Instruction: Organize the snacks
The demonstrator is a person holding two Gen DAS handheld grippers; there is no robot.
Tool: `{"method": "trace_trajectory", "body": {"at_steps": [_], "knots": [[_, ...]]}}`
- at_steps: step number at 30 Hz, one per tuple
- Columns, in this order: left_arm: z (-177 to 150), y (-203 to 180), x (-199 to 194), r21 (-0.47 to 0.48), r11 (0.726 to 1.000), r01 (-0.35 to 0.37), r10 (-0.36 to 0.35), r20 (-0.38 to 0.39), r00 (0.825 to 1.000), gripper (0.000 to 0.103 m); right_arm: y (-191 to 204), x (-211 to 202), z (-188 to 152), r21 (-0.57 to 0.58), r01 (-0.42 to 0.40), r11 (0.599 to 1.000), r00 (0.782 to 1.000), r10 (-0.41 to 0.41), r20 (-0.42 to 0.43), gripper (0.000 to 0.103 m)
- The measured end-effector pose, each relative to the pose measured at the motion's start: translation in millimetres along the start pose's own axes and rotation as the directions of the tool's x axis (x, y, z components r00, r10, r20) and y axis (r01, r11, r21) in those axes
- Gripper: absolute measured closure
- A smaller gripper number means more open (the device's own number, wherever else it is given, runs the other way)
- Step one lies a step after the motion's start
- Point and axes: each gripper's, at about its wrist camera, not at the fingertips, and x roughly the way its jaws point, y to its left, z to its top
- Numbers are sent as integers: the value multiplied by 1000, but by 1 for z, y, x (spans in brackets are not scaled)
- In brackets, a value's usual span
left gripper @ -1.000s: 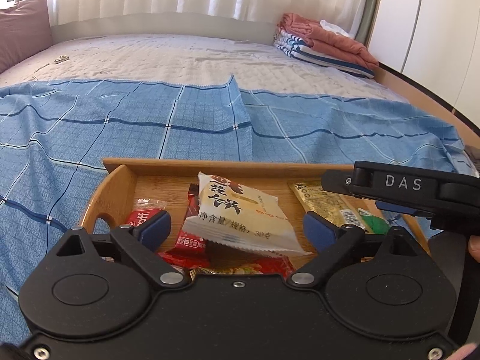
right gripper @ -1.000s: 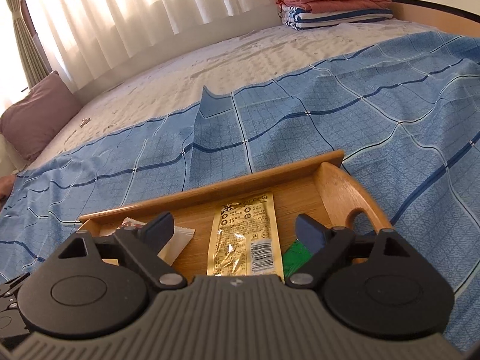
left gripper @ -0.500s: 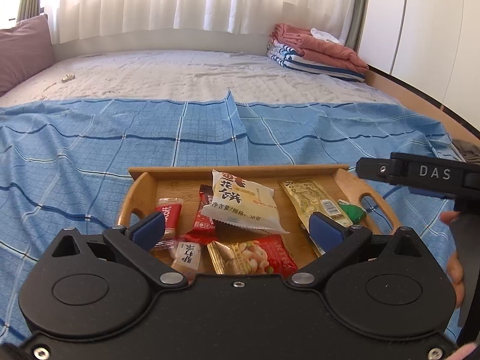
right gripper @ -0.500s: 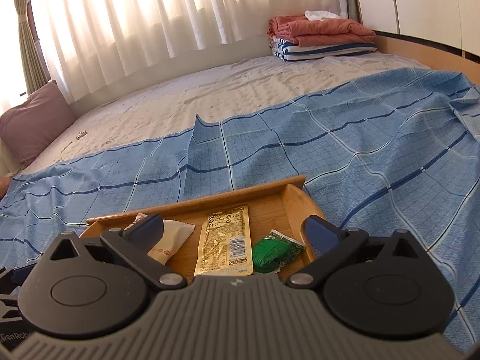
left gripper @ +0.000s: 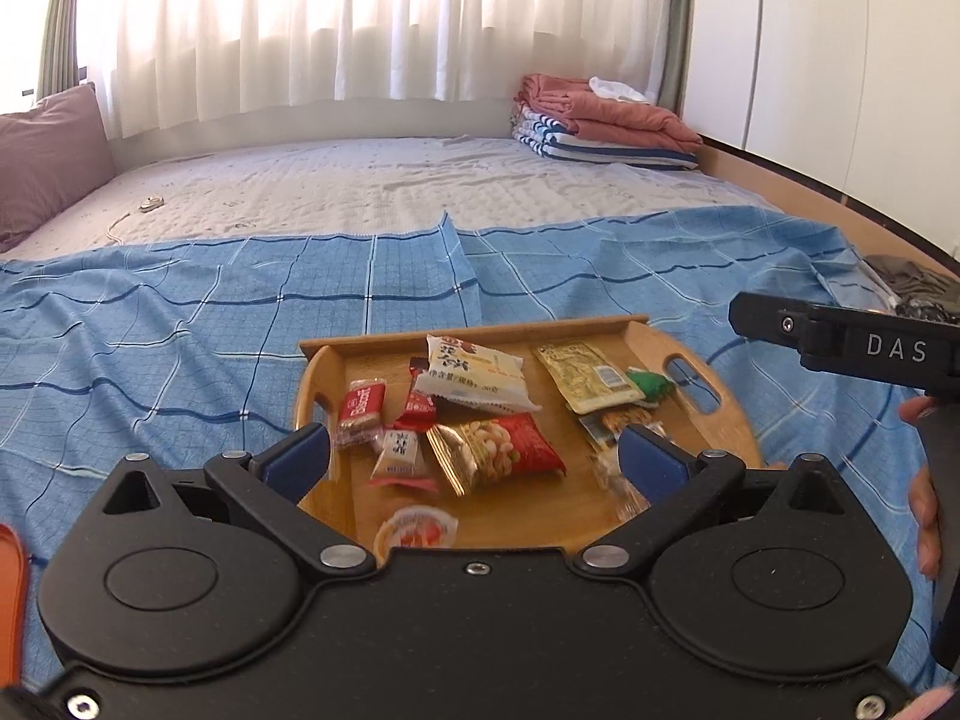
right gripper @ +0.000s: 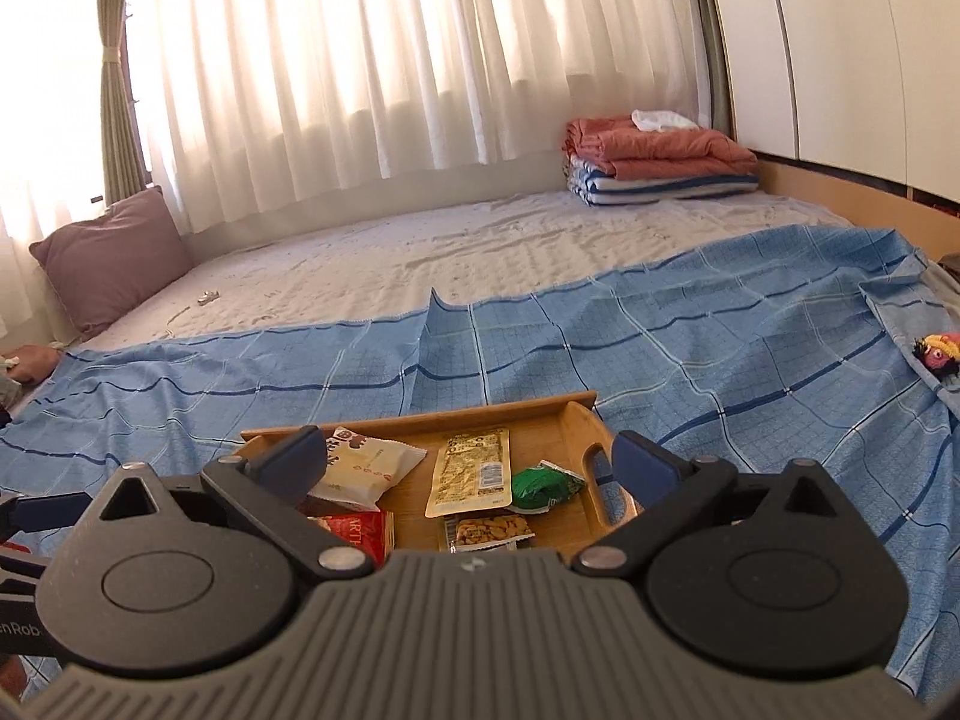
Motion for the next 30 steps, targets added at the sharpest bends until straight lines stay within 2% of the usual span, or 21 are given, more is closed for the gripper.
{"method": "trace_trajectory", "body": {"at_steps": [6, 9, 13, 16, 22, 30], "knots": [[-23, -9, -42, 20, 1000, 6, -5, -12, 1000, 0, 10, -35, -13, -60, -6, 998, 1000, 8, 25, 0], [-35, -10, -62, -1, 1000, 25, -25, -2, 1000, 0, 13, -50, -21, -87, -3, 996, 999, 6, 37, 0], [-52, -9, -78, -23, 998, 53, -54, -19, 998, 0, 11, -64, -37, -72, -37, 997, 999, 39, 23, 0], [-65, -11, -85, -2, 999, 36, -36, -10, 999, 0, 7, -68, -51, -51, -49, 997, 999, 50, 7, 0], [-86, -6, -86, -23, 999, 27, -28, -23, 999, 0, 6, -71, -84, -55, -41, 998, 999, 40, -30, 0], [-113, 2, -63, -31, 999, -22, 21, -55, 998, 0, 11, -60, -121, -90, -31, 995, 996, 23, -91, 0]]}}
